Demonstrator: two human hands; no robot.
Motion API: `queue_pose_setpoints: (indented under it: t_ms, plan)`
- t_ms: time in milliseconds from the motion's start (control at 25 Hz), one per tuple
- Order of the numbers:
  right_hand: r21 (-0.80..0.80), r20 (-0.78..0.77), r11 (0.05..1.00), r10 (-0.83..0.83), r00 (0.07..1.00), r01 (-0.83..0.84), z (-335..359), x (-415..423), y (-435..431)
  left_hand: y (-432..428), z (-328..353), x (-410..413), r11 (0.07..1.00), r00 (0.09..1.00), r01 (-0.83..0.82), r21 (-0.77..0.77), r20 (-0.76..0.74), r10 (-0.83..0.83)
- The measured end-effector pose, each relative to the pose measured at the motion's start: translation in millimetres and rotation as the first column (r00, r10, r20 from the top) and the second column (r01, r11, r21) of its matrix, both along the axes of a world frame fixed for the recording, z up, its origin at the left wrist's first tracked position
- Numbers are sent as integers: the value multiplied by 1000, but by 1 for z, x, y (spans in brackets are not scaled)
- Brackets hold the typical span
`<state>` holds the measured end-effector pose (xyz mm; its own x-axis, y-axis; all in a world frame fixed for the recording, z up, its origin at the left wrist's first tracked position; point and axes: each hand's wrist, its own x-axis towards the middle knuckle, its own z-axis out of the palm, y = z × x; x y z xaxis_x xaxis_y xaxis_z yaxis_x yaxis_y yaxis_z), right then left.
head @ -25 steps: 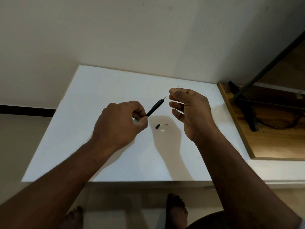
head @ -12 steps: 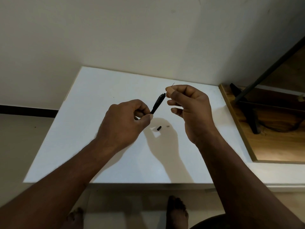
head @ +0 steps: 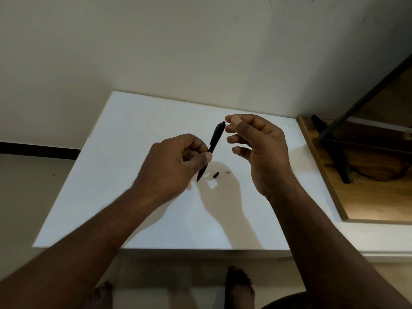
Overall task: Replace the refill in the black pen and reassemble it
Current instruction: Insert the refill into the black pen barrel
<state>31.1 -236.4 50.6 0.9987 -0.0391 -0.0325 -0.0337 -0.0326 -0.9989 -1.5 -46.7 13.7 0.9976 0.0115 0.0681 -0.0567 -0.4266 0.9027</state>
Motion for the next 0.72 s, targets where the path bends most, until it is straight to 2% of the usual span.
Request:
queue_pose_setpoints:
  t_ms: [400,720]
  plan:
    - [-133,-24,983,128,991,-130,-4,-5,8,0,3,0,993,998,29,-115,-48,-35]
    - [-136,-23,987,89,996,-91,-4,-4,8,0,4,0,990,997,32,-136,-70,-42]
